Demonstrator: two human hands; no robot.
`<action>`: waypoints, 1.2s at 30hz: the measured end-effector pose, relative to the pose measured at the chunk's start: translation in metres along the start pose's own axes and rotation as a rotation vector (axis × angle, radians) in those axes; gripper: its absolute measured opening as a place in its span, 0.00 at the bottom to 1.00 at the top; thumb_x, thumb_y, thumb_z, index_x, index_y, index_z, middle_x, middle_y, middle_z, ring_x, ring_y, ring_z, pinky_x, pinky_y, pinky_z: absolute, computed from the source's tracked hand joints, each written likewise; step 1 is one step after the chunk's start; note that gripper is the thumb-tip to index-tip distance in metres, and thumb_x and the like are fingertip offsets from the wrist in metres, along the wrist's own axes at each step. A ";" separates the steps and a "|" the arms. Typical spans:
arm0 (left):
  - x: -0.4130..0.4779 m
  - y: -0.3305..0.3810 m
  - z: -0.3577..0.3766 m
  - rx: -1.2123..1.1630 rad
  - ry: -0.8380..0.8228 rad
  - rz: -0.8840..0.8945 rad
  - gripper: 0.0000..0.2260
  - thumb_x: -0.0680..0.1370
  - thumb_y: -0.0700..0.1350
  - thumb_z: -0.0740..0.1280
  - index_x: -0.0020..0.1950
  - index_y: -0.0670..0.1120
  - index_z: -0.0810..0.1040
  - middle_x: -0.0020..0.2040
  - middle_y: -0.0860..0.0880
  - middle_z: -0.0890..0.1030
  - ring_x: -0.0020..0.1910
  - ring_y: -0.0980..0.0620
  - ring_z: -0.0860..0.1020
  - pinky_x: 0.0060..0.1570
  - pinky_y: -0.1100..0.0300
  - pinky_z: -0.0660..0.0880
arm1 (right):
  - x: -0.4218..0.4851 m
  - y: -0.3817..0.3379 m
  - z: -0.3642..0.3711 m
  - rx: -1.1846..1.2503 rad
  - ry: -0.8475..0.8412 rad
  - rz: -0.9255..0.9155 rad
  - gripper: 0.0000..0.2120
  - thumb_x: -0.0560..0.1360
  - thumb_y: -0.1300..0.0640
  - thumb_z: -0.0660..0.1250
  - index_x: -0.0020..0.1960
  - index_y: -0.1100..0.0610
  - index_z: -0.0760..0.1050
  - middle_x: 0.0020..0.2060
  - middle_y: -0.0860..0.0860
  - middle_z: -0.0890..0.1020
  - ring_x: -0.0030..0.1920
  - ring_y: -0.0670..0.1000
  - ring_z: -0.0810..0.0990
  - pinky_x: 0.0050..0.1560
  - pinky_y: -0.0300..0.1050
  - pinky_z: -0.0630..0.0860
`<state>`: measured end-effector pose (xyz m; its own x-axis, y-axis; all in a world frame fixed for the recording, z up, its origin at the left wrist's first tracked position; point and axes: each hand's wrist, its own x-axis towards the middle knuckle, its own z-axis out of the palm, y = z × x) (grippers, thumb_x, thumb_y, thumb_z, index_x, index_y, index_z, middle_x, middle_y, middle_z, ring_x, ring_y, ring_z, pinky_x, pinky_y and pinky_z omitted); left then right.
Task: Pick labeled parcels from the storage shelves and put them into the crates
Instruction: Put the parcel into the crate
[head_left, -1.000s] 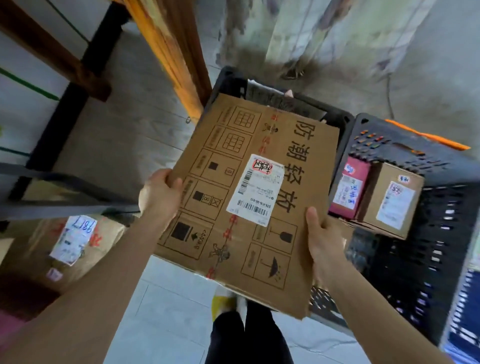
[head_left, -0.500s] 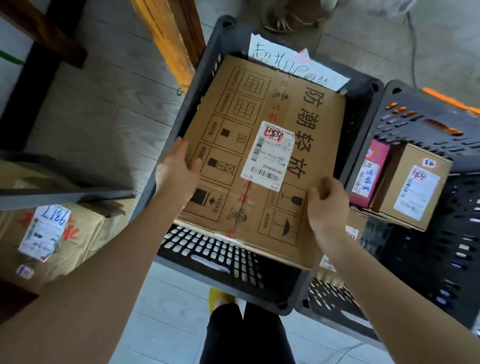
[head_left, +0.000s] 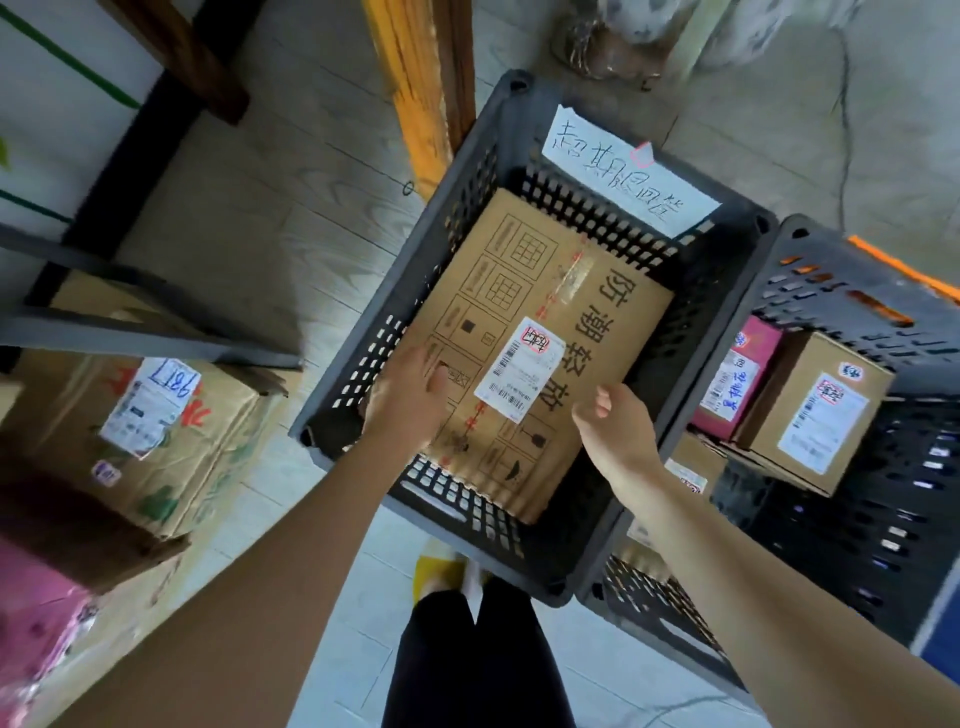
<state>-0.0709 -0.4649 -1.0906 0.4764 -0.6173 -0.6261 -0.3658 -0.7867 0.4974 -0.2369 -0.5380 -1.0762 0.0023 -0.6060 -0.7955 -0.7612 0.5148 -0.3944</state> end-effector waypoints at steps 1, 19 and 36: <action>-0.010 0.003 -0.006 -0.009 0.008 -0.008 0.18 0.81 0.47 0.57 0.71 0.45 0.66 0.65 0.43 0.74 0.45 0.49 0.78 0.39 0.59 0.76 | -0.009 -0.006 -0.003 -0.003 0.000 -0.028 0.21 0.79 0.62 0.55 0.72 0.59 0.61 0.66 0.54 0.72 0.63 0.54 0.73 0.58 0.47 0.72; -0.313 -0.044 -0.180 -0.399 0.372 -0.139 0.16 0.81 0.48 0.57 0.67 0.45 0.71 0.66 0.46 0.75 0.62 0.48 0.74 0.52 0.65 0.69 | -0.309 -0.088 0.050 -0.025 -0.172 -0.624 0.13 0.76 0.62 0.64 0.57 0.69 0.74 0.52 0.58 0.80 0.53 0.57 0.78 0.56 0.45 0.73; -0.727 -0.261 -0.297 -0.533 0.929 -0.123 0.04 0.79 0.41 0.60 0.49 0.49 0.72 0.41 0.57 0.74 0.47 0.53 0.72 0.49 0.59 0.69 | -0.726 -0.012 0.204 -0.200 -0.483 -1.132 0.15 0.75 0.58 0.66 0.61 0.62 0.74 0.55 0.54 0.79 0.53 0.47 0.75 0.50 0.35 0.67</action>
<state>-0.0841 0.1916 -0.5874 0.9888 -0.1102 -0.1004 0.0144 -0.5998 0.8000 -0.0971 0.0189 -0.5880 0.9264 -0.3412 -0.1590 -0.2610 -0.2778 -0.9245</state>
